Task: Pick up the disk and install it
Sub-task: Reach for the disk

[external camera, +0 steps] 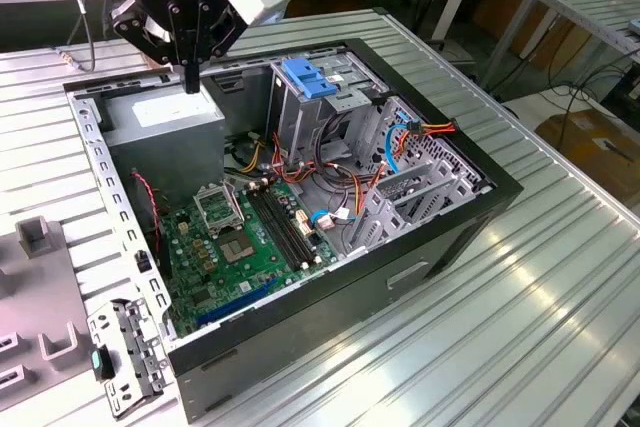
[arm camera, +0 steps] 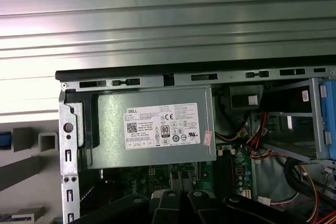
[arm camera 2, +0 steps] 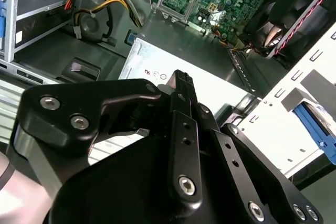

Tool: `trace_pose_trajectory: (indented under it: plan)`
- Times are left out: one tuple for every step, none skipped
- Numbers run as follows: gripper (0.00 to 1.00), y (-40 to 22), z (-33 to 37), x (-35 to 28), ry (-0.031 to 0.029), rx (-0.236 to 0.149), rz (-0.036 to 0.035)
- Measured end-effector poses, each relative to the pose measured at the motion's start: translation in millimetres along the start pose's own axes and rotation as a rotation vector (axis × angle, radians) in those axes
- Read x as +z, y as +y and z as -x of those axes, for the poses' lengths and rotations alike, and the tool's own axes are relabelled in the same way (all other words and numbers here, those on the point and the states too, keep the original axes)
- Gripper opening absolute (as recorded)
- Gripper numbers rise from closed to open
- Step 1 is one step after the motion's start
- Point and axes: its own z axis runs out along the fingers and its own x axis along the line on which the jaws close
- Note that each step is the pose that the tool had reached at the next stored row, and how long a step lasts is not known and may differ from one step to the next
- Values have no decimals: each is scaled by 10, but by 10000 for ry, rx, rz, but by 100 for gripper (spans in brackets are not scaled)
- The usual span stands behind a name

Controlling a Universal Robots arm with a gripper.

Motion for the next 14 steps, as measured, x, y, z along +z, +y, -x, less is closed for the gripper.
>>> trace_pose_trajectory:
  plan:
    - [11, -1, -7, 0, 0, 0, 0]
    - [11, -1, -11, 0, 0, 0, -1]
    - [11, -1, -14, -1, 1, 0, -1]
    - [11, -1, -18, -1, 0, 0, -1]
    - [11, -2, -20, 0, 0, 0, 0]
    - [11, -2, -24, -1, 0, 0, 0]
    - [11, -2, -27, -1, 0, 0, -1]
    - [11, -3, -32, -1, 0, 0, -1]
    - [11, -3, -36, -1, 0, 1, -1]
    - [11, -3, -42, -1, 0, 0, -1]
    - [11, -4, -49, -1, 0, 0, 0]
    - [11, -4, -54, -1, 0, 0, -1]
    - [11, -5, -57, -1, 0, 0, 0]
    - [11, -5, -60, -1, 0, 0, 0]
